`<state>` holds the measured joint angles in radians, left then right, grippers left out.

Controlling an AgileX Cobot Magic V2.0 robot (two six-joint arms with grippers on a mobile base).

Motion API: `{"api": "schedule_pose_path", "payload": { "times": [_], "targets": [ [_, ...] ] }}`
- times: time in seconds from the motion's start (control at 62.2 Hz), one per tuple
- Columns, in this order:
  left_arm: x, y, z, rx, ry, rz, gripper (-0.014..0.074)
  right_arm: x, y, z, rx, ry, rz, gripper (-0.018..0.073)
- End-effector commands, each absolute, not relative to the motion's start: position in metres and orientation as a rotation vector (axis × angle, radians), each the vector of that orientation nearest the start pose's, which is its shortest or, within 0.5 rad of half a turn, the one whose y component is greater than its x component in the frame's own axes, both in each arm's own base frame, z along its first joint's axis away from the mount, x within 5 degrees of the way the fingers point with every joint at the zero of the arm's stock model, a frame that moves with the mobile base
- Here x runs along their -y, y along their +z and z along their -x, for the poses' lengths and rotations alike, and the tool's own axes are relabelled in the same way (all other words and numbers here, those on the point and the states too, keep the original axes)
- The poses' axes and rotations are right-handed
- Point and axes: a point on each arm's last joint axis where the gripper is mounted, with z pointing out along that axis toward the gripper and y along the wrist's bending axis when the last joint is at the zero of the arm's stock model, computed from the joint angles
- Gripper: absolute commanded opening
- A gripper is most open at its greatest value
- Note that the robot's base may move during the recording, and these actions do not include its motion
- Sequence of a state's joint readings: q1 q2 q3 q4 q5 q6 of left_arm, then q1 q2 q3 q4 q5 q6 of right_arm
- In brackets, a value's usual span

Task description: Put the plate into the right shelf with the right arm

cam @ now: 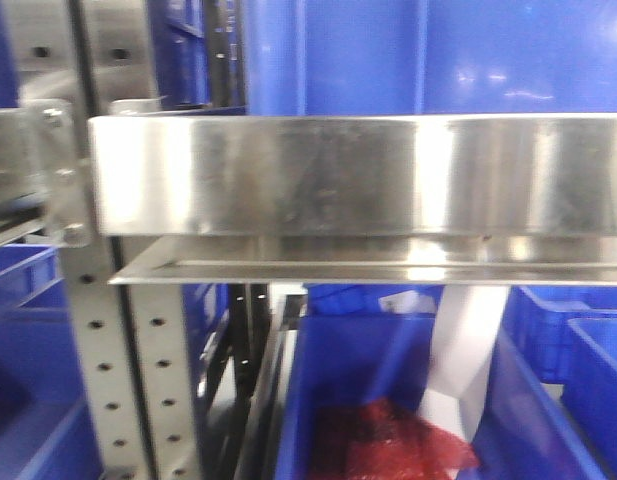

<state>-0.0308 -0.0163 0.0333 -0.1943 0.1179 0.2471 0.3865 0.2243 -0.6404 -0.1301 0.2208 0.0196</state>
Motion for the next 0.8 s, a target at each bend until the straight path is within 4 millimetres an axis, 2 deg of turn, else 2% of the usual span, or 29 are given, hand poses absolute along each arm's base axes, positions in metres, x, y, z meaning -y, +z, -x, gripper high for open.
{"api": "schedule_pose_path", "payload": {
  "times": [0.0,0.788],
  "targets": [
    [0.0025,0.1978,-0.056,-1.528,0.004,-0.065,-0.0047,-0.0086,0.4051,-0.0252,-1.15,0.223,0.285,0.0028],
    [0.0025,0.1978,-0.056,-1.528,0.004,-0.065,-0.0047,-0.0091,0.4084,-0.0253,-1.12,0.228,0.281,0.0028]
  ]
}}
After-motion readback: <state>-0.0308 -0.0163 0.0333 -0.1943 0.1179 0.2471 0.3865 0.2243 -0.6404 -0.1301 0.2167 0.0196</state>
